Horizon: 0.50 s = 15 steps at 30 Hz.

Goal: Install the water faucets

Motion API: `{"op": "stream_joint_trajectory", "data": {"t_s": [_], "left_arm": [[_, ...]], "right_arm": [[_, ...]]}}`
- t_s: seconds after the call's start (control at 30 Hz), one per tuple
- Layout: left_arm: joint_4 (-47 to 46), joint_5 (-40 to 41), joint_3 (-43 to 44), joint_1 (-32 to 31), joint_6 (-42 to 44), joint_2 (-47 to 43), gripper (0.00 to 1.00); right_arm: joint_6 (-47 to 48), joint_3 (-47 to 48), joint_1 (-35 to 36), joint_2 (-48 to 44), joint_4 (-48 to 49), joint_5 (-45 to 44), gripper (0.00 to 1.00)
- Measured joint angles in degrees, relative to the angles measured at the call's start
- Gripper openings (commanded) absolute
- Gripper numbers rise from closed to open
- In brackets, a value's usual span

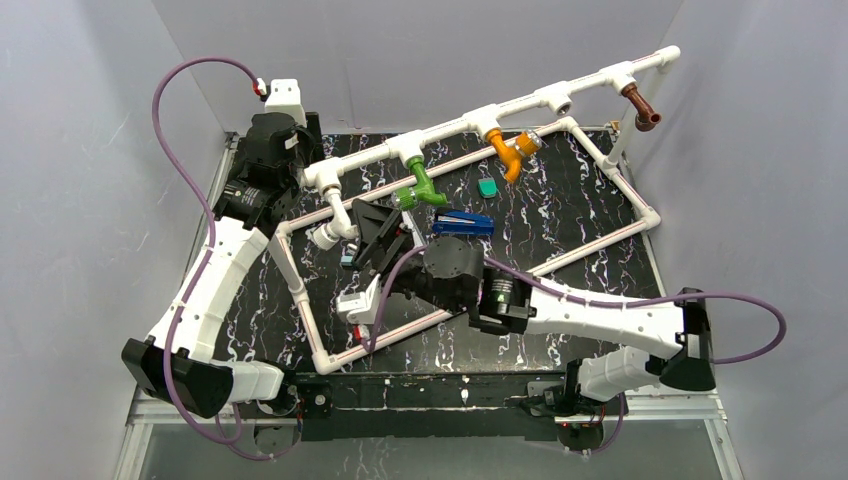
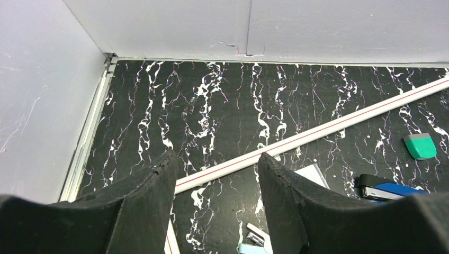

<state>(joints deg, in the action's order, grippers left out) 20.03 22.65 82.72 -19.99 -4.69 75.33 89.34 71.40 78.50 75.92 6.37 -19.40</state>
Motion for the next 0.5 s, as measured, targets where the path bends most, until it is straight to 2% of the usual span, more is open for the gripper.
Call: {"op": "stream_joint_trajectory", "data": {"t_s": [0.33, 0.5], "left_arm": [[-0.1, 0.0, -0.2, 0.0, 0.0, -0.1, 0.56], [-0.1, 0.0, -0.2, 0.0, 0.0, -0.2, 0.56]], "right_arm": [[12.3, 0.0, 1.9, 7.0, 4.7, -4.3, 0.83], [15.4, 0.0, 1.8, 9.8, 7.1, -6.0, 0.73]]}}
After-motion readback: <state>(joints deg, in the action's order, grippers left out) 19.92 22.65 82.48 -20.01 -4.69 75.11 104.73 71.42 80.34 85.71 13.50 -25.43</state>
